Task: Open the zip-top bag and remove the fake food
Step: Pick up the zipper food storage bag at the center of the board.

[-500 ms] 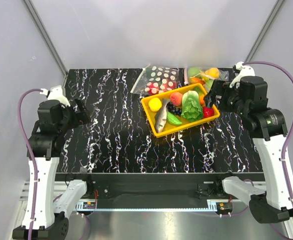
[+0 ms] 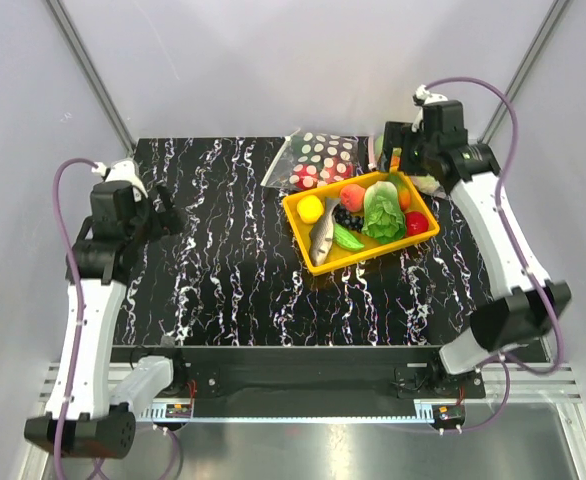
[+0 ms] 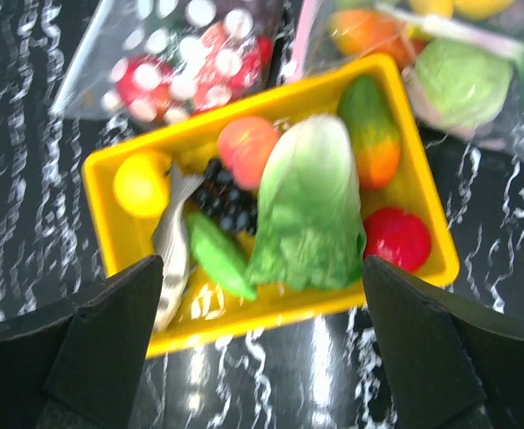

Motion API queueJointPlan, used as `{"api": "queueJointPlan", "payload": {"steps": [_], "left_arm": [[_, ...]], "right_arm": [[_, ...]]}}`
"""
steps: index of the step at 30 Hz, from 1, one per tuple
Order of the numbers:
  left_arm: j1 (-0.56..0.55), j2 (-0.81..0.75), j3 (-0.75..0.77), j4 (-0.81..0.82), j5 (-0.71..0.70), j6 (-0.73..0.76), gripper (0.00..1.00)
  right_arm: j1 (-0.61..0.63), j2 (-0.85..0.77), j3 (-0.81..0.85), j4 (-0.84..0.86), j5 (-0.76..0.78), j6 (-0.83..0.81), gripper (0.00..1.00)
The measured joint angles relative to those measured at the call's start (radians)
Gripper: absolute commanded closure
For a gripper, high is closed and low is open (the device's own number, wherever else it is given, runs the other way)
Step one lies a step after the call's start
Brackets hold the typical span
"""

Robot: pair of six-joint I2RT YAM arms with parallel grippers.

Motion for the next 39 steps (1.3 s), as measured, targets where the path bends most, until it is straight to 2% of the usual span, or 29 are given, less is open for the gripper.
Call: {"api": "queueJointPlan", "payload": {"steps": [6, 14, 21, 29, 30, 31, 33, 36, 38, 39], "left_arm": [[0.0, 0.123, 0.001, 0.055, -0.029, 0.0, 0.01], [0.0, 0.167, 0.006, 0.1, -0.096, 0.024, 0.01], [0.0, 0.227, 0.024, 0.142, -0.1, 0.045, 0.01], [0.0, 0.341, 0.084, 0.167, -0.086, 0.061, 0.01], [0.0, 0.348, 0.087, 0.169, -0.086, 0.063, 0.01], [0.0, 0.356, 0.09, 0.17, -0.085, 0.064, 0.01], [0.0, 0.365, 0.091, 0.172, -0.086, 0.066, 0.01], [0.0, 0.367, 0.092, 0.172, -0.086, 0.064, 0.01], [0.0, 0.367, 0.092, 0.174, -0.086, 0.062, 0.01], [0.0, 0.367, 0.092, 0.174, -0.086, 0.062, 0.01]], "right_arm": [[0.0, 0.282, 0.202, 0.031, 0.13, -0.034, 0.0], [-0.011, 0.683, 0.525, 0.002, 0.292, -0.032, 0.0], [-0.04, 0.855, 0.66, 0.011, 0.384, -0.039, 0.0], [-0.056, 0.974, 0.702, 0.026, 0.444, -0.056, 0.02], [-0.056, 0.987, 0.707, 0.027, 0.448, -0.056, 0.05], [-0.057, 1.0, 0.712, 0.025, 0.449, -0.056, 0.15], [-0.06, 1.021, 0.721, 0.026, 0.451, -0.059, 0.26], [-0.069, 1.043, 0.748, 0.026, 0.452, -0.058, 0.58], [-0.08, 1.047, 0.762, 0.03, 0.448, -0.051, 0.74], [-0.085, 1.047, 0.764, 0.032, 0.447, -0.051, 0.78]]}}
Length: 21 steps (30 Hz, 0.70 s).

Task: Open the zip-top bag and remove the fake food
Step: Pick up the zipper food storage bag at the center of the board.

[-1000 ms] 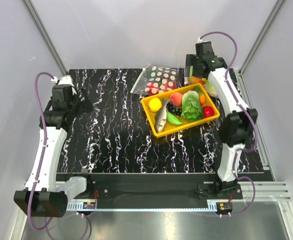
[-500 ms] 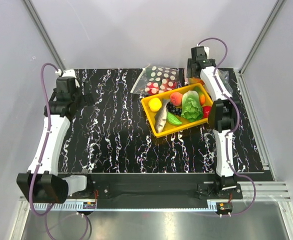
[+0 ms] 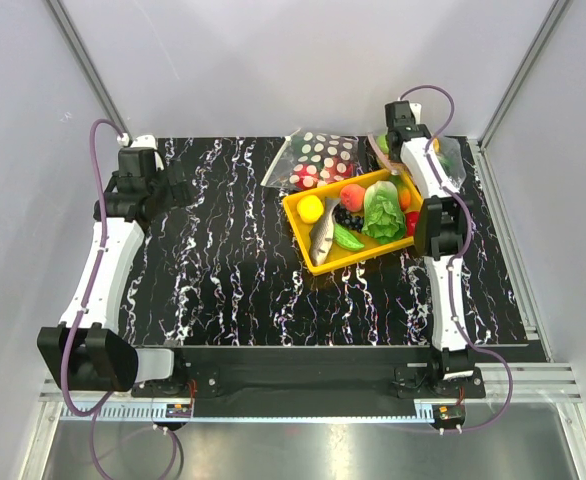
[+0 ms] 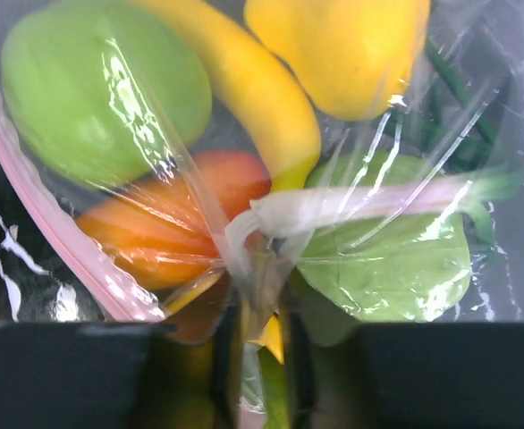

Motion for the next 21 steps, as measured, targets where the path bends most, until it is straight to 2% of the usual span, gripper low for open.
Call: {"api": "queueJointPlan", "payload": {"steps": [1, 3, 12, 16, 21], "left_arm": [[0.0, 0.0, 0.0, 0.0, 0.0, -0.001, 0.01], [0.0, 0.0, 0.0, 0.0, 0.0, -0.003, 0.01], [0.0, -0.002, 0.0, 0.021, 0.035, -0.011, 0.01], [0.0, -0.021, 0.0, 0.039, 0.058, -0.01, 0.01], [0.0, -0.082, -0.001, 0.06, 0.087, -0.001, 0.01]], "right_arm": [[-0.006, 0.0, 0.005, 0.005, -0.001, 0.002, 0.83], [-0.019, 0.0, 0.01, 0.011, -0.002, 0.004, 1.0], [-0.066, -0.058, -0.006, 0.024, -0.001, -0.015, 1.0], [-0.075, -0.162, -0.022, 0.024, -0.002, -0.047, 1.0], [-0.078, -0.406, -0.126, 0.024, -0.039, -0.083, 1.0]]}}
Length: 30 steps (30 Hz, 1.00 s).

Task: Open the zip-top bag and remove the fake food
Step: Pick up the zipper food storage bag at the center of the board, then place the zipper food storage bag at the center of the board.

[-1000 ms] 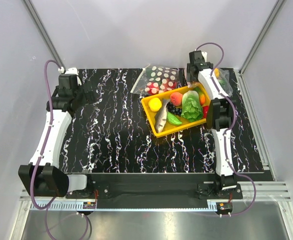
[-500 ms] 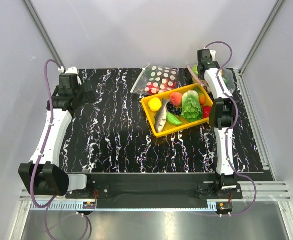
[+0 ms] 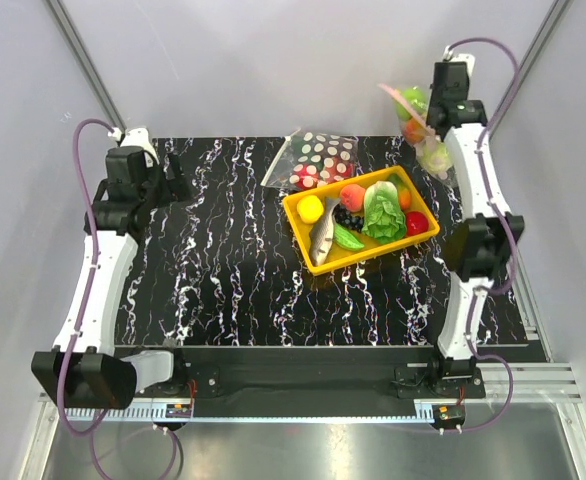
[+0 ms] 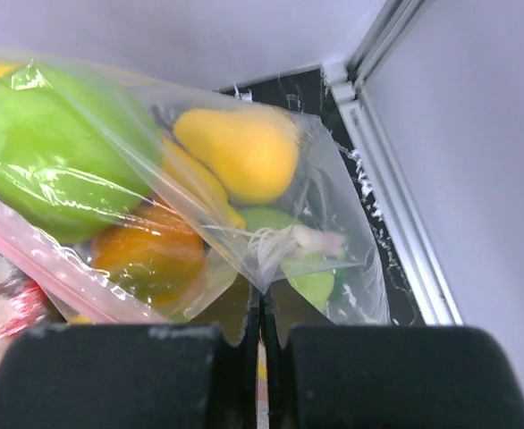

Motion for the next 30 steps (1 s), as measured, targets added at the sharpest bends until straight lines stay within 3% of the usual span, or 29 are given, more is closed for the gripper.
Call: {"api": "queueJointPlan", "payload": {"steps": [6, 10, 20, 30], "left_arm": [[-0.006, -0.044, 0.0, -0.005, 0.044, 0.006, 0.01], [-0.075, -0.069, -0.001, -0.018, 0.069, -0.004, 0.01], [-0.509, -0.222, -0.072, 0.014, 0.067, -0.084, 0.04], [-1.023, -0.138, -0.05, 0.06, -0.06, -0.008, 0.01]], "right_arm": [[0.0, -0.359, -0.22, -0.029, -0.083, -0.007, 1.0], [0.002, -0.58, -0.402, -0.075, -0.147, 0.001, 1.0], [0.035, -0.999, -0.727, -0.362, -0.345, 0.084, 1.0], [0.055, -1.204, -0.951, -0.506, -0.623, 0.138, 1.0]]}}
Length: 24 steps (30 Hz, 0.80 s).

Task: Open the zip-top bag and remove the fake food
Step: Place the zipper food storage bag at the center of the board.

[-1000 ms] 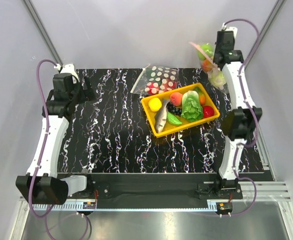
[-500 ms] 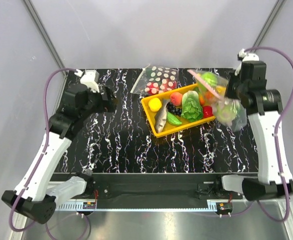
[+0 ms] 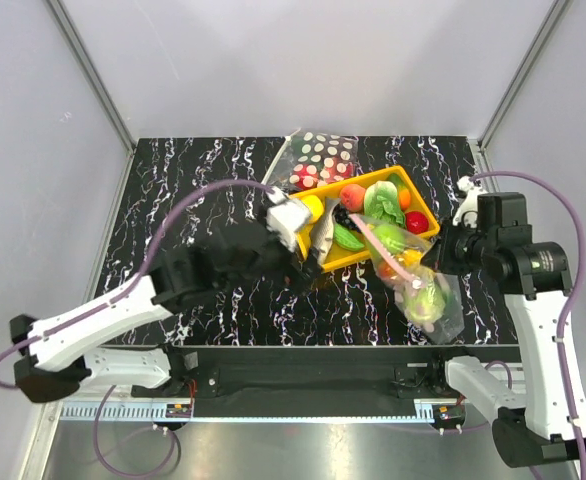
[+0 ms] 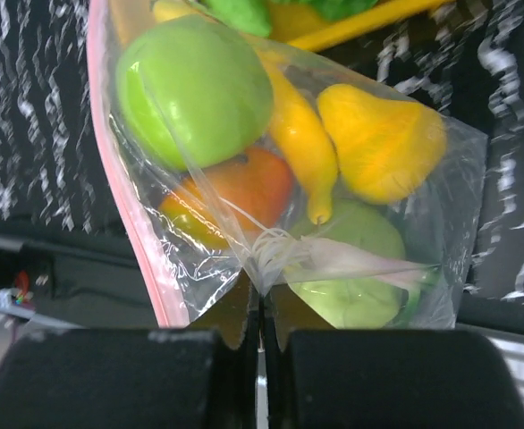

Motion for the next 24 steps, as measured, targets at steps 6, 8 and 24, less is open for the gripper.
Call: {"api": "queueJointPlan", "payload": {"steps": [6, 8, 24], "left_arm": [[-0.244, 0.148, 0.064, 0.027, -0.138, 0.099, 0.01], [-0.288, 0.185, 0.072, 0.052, -0.171, 0.136, 0.01], [-0.33, 0.27, 0.118, 0.219, -0.312, 0.38, 0.2]], "right_arm": [[0.007, 0.04, -0.049, 0.001, -0.153, 0.019, 1.0], [0.011, 0.062, -0.05, 0.014, -0.198, 0.019, 1.0], [0.045, 0.323, -0.034, 0.095, -0.523, -0.001, 1.0]]}}
